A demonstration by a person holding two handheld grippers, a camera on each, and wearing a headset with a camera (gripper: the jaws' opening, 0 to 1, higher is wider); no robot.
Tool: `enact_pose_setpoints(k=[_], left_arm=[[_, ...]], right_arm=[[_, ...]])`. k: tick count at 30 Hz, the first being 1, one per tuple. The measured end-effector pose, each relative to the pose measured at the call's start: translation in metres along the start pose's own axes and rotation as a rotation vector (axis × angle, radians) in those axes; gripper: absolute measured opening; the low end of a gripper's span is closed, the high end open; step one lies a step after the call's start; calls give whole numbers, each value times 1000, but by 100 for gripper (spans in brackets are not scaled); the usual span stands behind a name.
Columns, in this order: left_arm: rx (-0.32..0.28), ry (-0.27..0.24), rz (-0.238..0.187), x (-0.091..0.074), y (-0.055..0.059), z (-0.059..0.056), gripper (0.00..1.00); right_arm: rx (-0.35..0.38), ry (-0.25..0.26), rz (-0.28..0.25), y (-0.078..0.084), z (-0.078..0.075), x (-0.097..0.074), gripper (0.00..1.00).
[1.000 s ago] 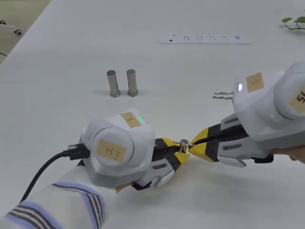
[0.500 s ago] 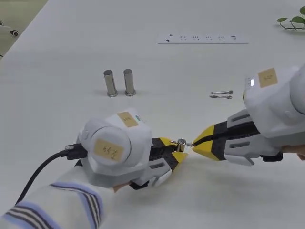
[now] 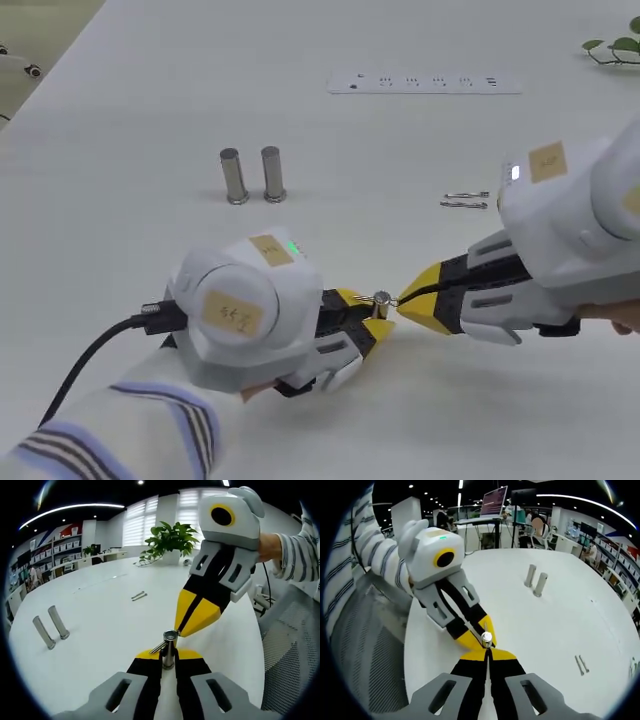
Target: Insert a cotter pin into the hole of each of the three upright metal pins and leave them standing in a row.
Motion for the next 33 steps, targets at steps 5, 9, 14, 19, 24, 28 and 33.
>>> enact_pose_setpoints(k=[5, 9, 14, 19, 24, 28, 33], left_arm=[[-6, -3, 1, 0, 0, 0, 8], [-34, 2, 3, -1, 0, -1, 9], [-23, 3, 24, -8, 5, 1, 16], [-16, 7, 49, -18, 12, 1, 38], [-11, -1, 55, -28, 20, 2, 51], [-21, -16, 53, -33, 23, 4, 65], [-50, -34, 37, -38, 25, 6, 79]], right_arm=[[2, 1, -3, 1, 0, 0, 4], [-4, 5, -1, 1, 0, 0, 8], [-17, 2, 2, -1, 1, -2, 10], [-18, 2, -4, -2, 1, -1, 12], [-18, -7, -4, -1, 3, 1, 14], [-11, -13, -3, 0, 4, 3, 15], [-17, -20, 2, 0, 5, 7, 17]])
Point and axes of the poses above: the centre of the closed fingertips' face, and the gripper's own axes: x roughly forward along the fingers, z roughly to its left, y roughly out of its underside, the point moved 2 cm from there along -x, roughly backward along the fingers, and after that the axes turned 6 degrees about -x, right-handed, at the moved point
